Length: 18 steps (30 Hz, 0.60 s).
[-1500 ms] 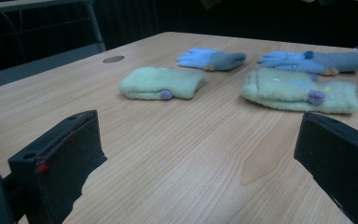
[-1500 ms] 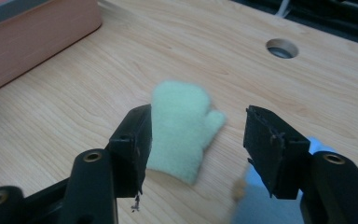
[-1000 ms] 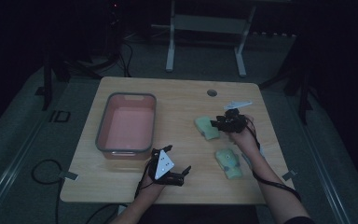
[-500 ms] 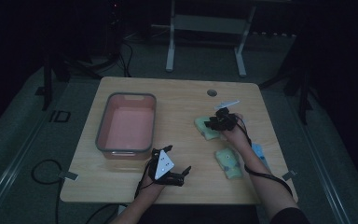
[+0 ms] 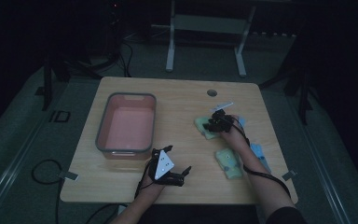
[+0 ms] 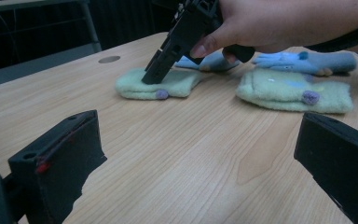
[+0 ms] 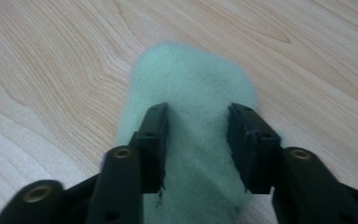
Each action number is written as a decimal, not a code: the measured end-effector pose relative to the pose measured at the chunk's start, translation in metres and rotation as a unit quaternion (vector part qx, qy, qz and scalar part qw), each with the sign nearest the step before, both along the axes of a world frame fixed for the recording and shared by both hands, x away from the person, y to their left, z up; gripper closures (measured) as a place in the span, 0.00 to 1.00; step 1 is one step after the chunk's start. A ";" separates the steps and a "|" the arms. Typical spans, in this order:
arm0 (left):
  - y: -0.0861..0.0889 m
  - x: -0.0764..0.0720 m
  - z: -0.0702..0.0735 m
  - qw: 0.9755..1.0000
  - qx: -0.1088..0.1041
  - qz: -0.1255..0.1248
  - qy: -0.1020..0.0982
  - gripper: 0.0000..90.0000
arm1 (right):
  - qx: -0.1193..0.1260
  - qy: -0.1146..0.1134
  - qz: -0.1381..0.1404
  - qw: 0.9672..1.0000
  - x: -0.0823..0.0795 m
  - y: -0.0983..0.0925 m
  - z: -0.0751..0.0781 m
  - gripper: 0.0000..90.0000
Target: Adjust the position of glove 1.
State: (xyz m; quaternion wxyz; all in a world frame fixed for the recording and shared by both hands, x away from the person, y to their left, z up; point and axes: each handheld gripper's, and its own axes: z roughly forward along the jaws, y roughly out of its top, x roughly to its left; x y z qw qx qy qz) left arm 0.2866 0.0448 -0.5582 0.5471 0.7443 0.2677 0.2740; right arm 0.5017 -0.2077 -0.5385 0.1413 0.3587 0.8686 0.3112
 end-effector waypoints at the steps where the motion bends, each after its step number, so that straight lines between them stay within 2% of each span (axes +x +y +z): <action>1: 0.000 0.000 0.000 1.000 0.000 0.000 0.000 0.01 | 0.001 0.001 0.000 1.000 0.000 0.000 0.000 0.73; 4: 0.000 0.000 0.000 1.000 -0.001 0.000 0.001 0.01 | 0.008 0.007 -0.002 1.000 -0.001 0.002 0.000 0.86; 11: 0.000 0.000 0.000 1.000 -0.002 0.000 0.002 0.01 | 0.051 0.020 -0.046 0.997 -0.005 0.002 0.003 0.96; 14: 0.001 0.001 0.000 1.000 -0.003 0.001 0.003 0.01 | 0.063 0.016 -0.064 0.996 -0.013 0.003 0.014 0.97; 18: 0.001 0.000 0.000 1.000 -0.003 0.002 0.002 0.01 | 0.077 0.007 -0.069 0.995 -0.028 0.008 0.034 0.97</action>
